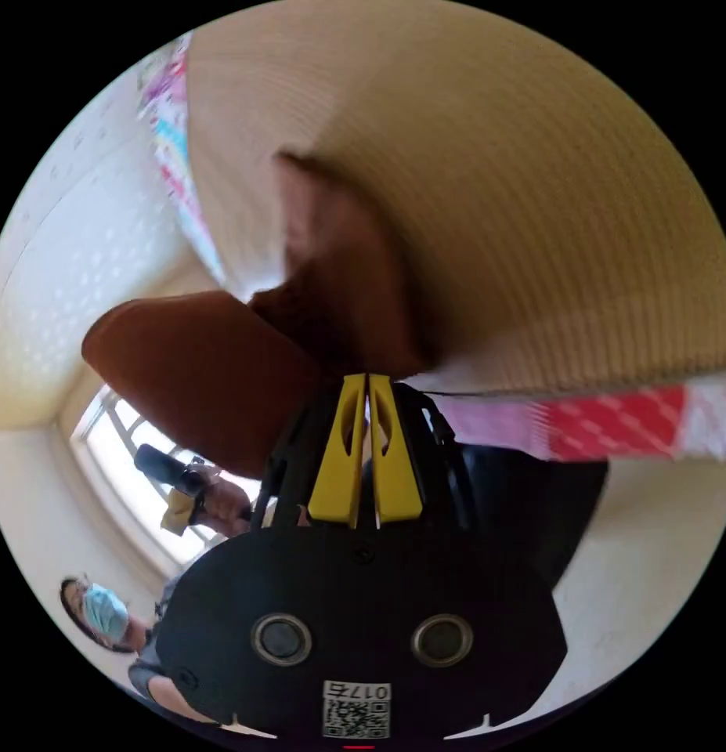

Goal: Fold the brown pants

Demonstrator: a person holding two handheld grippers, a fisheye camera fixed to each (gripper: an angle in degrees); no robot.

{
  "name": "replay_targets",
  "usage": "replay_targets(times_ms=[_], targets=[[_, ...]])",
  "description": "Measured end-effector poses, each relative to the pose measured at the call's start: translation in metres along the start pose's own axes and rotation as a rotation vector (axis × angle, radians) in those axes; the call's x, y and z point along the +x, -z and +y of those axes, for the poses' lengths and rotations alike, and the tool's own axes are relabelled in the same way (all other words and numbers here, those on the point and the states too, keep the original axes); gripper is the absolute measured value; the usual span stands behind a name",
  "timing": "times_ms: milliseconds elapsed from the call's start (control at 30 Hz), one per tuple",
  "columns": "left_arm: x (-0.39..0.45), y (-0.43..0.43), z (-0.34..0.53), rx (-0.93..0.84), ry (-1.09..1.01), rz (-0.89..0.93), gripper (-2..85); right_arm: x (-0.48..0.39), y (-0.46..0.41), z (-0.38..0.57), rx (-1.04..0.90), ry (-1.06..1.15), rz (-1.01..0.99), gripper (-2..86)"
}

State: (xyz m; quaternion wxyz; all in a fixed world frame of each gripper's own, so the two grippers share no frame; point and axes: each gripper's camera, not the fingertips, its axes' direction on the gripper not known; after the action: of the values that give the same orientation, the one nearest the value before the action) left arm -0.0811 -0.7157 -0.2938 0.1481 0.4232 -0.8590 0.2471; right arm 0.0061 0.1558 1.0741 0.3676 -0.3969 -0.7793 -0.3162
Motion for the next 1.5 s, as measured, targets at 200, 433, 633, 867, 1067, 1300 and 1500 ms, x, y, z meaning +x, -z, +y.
replay_targets(times_ms=[200, 433, 633, 867, 1067, 1300, 1500], targets=[[-0.081, 0.031, 0.040, 0.092, 0.299, -0.208, 11.8, 0.085, 0.106, 0.073, 0.243, -0.126, -0.068, 1.6], [-0.204, 0.069, 0.103, 0.197, 0.621, -0.281, 18.3, 0.072, 0.113, 0.070, 0.288, 0.106, -0.249, 16.0], [-0.286, 0.027, 0.120, 0.104, 0.703, 0.097, 19.5, 0.033, 0.052, 0.024, 0.095, 0.237, -0.342, 17.4], [-0.302, 0.033, 0.115, 0.057, 0.768, 0.122, 16.8, 0.022, 0.040, 0.031, -0.101, 0.274, -0.356, 8.1], [-0.307, 0.022, 0.052, -0.224, 0.722, 0.088, 16.5, 0.072, 0.067, 0.087, -0.118, 0.286, -0.479, 6.8], [-0.277, -0.096, -0.125, -0.551, 0.502, 0.013, 16.3, 0.174, 0.139, 0.156, 0.291, 0.124, -0.825, 7.0], [-0.211, -0.236, -0.286, -0.704, 0.309, -0.092, 16.3, 0.220, 0.215, 0.177, 0.629, 0.086, -0.962, 7.3]])
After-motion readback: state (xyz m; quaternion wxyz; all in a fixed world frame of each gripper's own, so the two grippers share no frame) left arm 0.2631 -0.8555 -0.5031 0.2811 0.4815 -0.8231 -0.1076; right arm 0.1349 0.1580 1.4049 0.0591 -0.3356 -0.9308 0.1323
